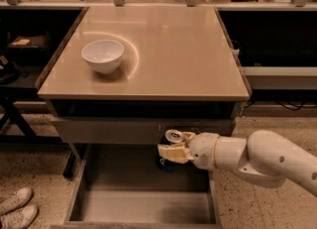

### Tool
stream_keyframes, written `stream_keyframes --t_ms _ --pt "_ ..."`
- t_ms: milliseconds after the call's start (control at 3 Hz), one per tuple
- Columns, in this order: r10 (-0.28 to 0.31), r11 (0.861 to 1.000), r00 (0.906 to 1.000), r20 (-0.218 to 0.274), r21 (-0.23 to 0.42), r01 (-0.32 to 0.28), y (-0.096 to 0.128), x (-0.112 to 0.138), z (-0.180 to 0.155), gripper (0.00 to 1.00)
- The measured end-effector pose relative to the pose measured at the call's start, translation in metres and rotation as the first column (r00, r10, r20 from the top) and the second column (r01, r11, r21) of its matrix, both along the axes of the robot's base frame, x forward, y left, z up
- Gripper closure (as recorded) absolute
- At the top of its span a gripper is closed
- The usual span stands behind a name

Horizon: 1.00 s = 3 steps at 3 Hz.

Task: Place pepsi can into middle drawer

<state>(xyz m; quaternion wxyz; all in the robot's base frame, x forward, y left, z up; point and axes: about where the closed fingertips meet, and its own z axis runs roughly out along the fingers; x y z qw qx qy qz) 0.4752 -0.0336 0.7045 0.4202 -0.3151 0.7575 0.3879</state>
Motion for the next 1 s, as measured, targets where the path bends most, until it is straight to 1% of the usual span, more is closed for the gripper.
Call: stream_keyframes --t_ms 333,667,1000 --pt "-0.037 0.998 0.9991 -0.02 0.054 0.038 0.017 0.007 -0.037 1.0" --pt "-0.037 0.998 0.9991 -0.02 0.054 0.038 0.017 0.007 -0.037 1.0" --pt "-0.08 0.995 0.9966 -0.019 0.058 0.081 0.023 0.008 -0.055 1.0"
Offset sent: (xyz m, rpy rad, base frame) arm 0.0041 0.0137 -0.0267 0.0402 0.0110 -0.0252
